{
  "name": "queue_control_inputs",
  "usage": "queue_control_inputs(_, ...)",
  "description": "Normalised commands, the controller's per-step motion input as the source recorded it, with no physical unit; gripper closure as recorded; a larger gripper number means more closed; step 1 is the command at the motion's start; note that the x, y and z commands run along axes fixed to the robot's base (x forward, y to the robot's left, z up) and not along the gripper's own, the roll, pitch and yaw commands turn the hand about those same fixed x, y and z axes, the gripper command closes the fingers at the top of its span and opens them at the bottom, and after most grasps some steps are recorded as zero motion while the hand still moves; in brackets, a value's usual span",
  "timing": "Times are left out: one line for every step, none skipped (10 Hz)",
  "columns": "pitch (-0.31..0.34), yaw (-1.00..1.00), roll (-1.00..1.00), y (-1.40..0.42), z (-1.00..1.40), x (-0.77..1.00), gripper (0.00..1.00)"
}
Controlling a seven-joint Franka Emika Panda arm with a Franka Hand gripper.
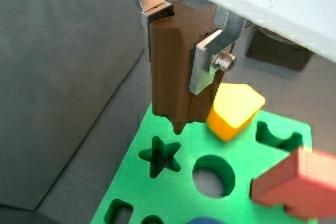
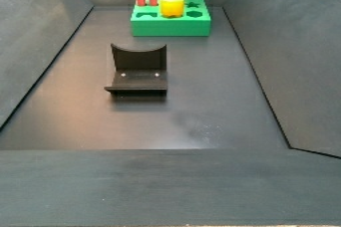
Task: Pick up the star object. Move up. Place the star object on the fixture. Regrasp the star object. Move to above the board. Insert the star object.
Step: Insert the star object.
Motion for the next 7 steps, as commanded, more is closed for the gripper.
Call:
queue_control_inputs(0.0, -0.46, 0.15, -0.13, -0.27, -0.03, 1.0)
queue_control_inputs(0.0, -0.26, 0.08, -0.01, -0.27, 0.0, 1.0)
queue_control_inputs(0.0, -0.27, 0.13, -0.04, -0.41, -0.07, 1.0)
queue_control_inputs(-0.026, -0.24, 0.11, -0.05, -0.53, -0.12, 1.0)
queue_control_inputs(-0.049, -0.21, 0.0, -0.03, -0.45, -0.05, 1.0)
queue_control_inputs(-0.046, -0.24, 0.0, -0.05, -0.43, -0.15, 1.0)
queue_control_inputs(0.0, -0.23, 0.0, -0.09, -0.27, -0.03, 1.0)
